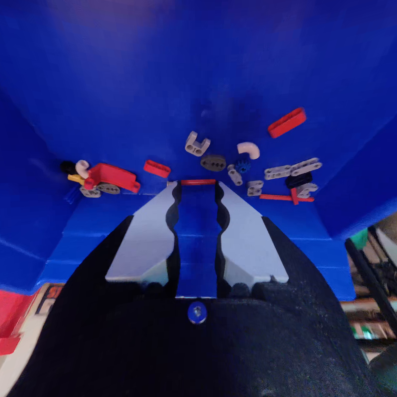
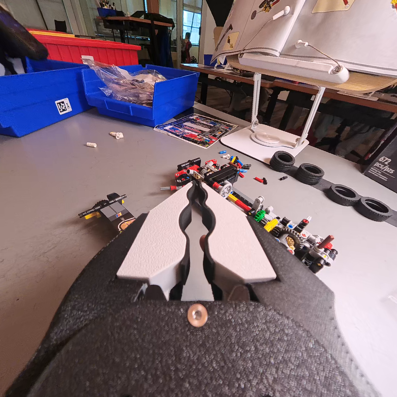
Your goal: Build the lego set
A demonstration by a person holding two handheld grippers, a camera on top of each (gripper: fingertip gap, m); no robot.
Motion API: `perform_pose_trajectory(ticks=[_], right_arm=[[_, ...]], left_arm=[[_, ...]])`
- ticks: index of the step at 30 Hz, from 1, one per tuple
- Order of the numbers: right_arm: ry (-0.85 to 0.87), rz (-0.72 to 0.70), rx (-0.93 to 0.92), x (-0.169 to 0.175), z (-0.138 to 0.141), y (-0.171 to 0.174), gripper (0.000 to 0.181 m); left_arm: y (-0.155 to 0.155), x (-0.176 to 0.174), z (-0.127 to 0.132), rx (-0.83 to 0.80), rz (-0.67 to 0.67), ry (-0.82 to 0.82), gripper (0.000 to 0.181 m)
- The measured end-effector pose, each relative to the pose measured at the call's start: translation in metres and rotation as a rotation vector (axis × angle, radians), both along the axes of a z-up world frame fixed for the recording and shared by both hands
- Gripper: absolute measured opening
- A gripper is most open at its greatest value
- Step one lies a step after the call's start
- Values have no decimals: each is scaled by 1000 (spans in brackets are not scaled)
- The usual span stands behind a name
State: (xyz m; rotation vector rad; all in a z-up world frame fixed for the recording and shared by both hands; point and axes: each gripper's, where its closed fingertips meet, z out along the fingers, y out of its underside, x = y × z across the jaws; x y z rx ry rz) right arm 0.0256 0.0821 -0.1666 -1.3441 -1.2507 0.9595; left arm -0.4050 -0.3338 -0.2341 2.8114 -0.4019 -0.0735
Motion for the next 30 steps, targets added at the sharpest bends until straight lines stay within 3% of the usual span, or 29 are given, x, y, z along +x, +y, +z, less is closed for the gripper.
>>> perform_pose_trajectory(ticks=[1, 6, 10, 13, 16, 21, 24, 26, 29, 30], right_arm=[[0, 0, 2, 0, 0, 0, 0], [-2, 6, 13, -1, 0, -2, 0], [48, 109, 10, -7, 12, -28, 2], [107, 268, -9, -13, 30, -72, 5], [154, 378, 178, -15, 47, -115, 15], [178, 488, 568, -12, 58, -174, 27], [160, 530, 716, -10, 55, -193, 24], [130, 526, 789, -10, 48, -194, 4], [21, 551, 784, -6, 31, -186, 0], [-36, 545, 753, -3, 25, -176, 0]], left_arm=[[10, 5, 8, 74, 5, -23, 30], [78, 65, 78, 534, -114, -162, 30], [140, 168, 142, 911, -354, -329, 29], [172, 253, 164, 1106, -480, -550, 29], [190, 326, 162, 1159, -508, -868, 29], [216, 407, 129, 1037, -434, -1241, 29], [226, 433, 115, 962, -416, -1320, 29], [230, 442, 110, 936, -419, -1331, 29], [233, 439, 104, 933, -405, -1269, 21], [233, 431, 104, 954, -409, -1209, 26]])
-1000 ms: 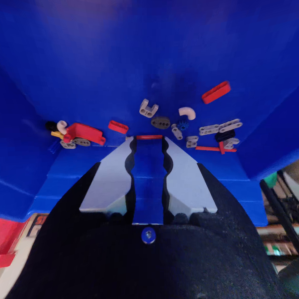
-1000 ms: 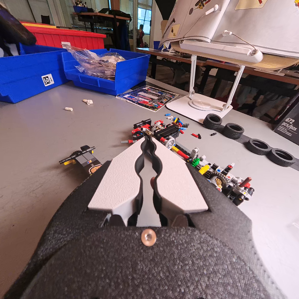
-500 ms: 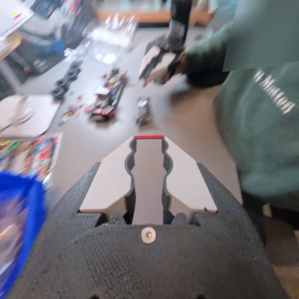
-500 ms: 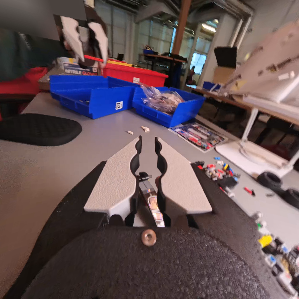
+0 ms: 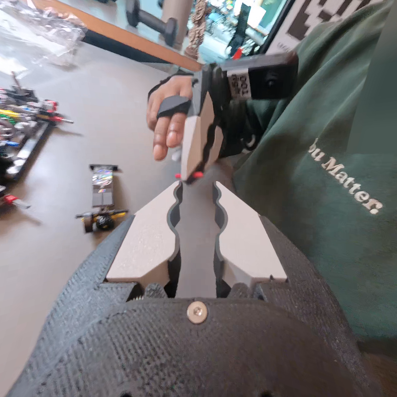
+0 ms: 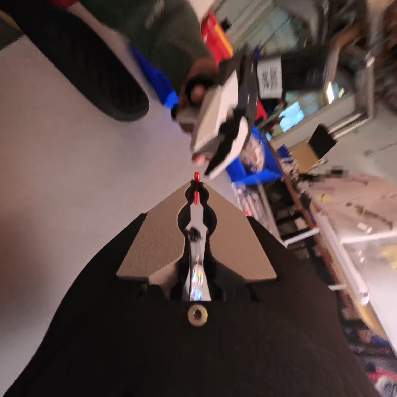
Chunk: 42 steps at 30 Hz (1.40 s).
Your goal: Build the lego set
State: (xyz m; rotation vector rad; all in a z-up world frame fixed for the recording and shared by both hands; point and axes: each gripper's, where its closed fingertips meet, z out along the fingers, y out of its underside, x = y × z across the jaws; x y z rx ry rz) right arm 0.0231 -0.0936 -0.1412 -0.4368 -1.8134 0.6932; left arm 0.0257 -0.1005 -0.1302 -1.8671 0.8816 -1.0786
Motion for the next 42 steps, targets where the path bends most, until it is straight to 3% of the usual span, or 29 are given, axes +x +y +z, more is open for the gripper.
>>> perform_pose_trajectory(ticks=[3, 5, 7, 9, 12, 15, 17, 18, 20, 22, 25, 29, 31, 38, 42], right_arm=[[-324, -180, -41, 28, -39, 60, 0], [-553, -312, -81, 65, -70, 102, 0], [-634, -417, -139, 92, -82, 131, 0], [-724, -487, -173, 114, -93, 147, 0], [-776, -541, -194, 126, -102, 159, 0], [-821, -560, -220, 131, -108, 163, 0], [-826, -562, -224, 133, -107, 163, 0], [-832, -565, -221, 135, -107, 164, 0], [-836, -572, -217, 138, -108, 164, 0], [-837, -576, -220, 140, -108, 165, 0], [-834, -580, -225, 140, -108, 165, 0], [-814, -570, -231, 133, -108, 163, 0], [-809, -563, -240, 132, -108, 161, 0], [-810, -550, -242, 135, -107, 159, 1], [-805, -548, -241, 134, -107, 160, 0]], left_arm=[[-13, -49, 13, 88, 162, 194, 37], [-29, -110, 20, 114, 346, 422, 32], [-69, -185, 13, 1, 502, 711, 33], [-128, -247, -2, -237, 623, 923, 37], [-208, -280, -36, -558, 632, 1021, 42], [-263, -290, -76, -796, 552, 1105, 48], [-284, -305, -94, -861, 510, 1236, 48], [-289, -307, -102, -879, 488, 1258, 44], [-291, -300, -110, -883, 438, 1226, 19], [-289, -299, -104, -877, 417, 1226, 18], [-279, -305, -70, -870, 411, 1274, 20], [-256, -326, -9, -867, 431, 1533, 24], [-244, -322, 3, -872, 415, 1588, 25], [-241, -312, -13, -930, 405, 1589, 25], [-235, -291, -40, -892, 448, 1407, 23]])
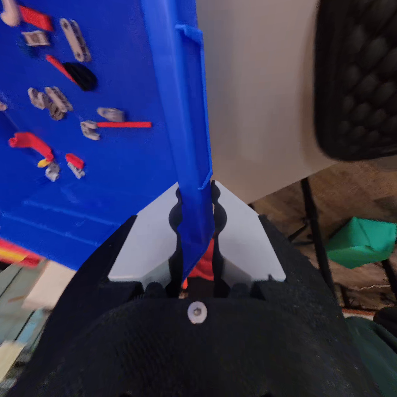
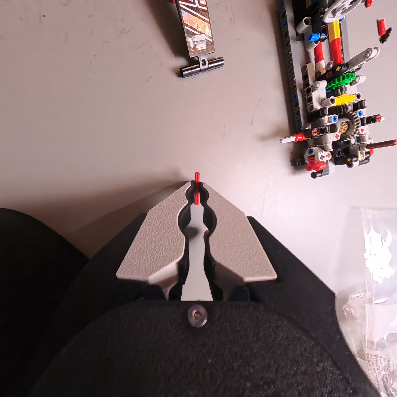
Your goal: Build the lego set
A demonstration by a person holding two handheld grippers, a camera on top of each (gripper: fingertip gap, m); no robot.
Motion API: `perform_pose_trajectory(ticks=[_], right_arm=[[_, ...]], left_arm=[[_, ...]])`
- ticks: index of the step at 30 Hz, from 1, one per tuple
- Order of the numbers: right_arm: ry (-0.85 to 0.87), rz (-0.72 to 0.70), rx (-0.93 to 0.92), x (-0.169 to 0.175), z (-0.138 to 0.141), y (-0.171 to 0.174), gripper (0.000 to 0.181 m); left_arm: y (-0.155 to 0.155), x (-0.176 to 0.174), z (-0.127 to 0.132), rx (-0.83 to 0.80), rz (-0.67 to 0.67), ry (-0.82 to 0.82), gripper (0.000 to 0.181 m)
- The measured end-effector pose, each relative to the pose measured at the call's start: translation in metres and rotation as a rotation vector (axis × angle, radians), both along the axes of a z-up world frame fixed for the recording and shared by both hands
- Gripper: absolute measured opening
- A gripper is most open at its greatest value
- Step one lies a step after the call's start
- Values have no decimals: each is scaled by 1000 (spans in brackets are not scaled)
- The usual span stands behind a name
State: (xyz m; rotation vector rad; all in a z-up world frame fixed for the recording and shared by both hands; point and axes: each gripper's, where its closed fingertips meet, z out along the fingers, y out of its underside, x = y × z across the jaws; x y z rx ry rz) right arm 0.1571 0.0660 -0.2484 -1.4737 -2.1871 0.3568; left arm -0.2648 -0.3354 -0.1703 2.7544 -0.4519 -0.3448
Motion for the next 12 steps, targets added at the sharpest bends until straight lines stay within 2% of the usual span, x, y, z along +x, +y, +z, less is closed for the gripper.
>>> perform_pose_trajectory(ticks=[4, 8, 10, 12], right_arm=[[4, 3, -1, 0, 0, -1, 0], [12, 17, -31, -4, 0, -6, 0], [23, 25, -63, -8, 0, -10, 0], [30, 27, -93, -12, 0, -12, 0]], left_arm=[[15, 22, -36, 137, 84, -150, 22], [20, 29, -66, 155, 105, -170, 22], [21, 33, -70, 149, 81, -201, 23], [30, 38, -60, 196, 71, -308, 28]])
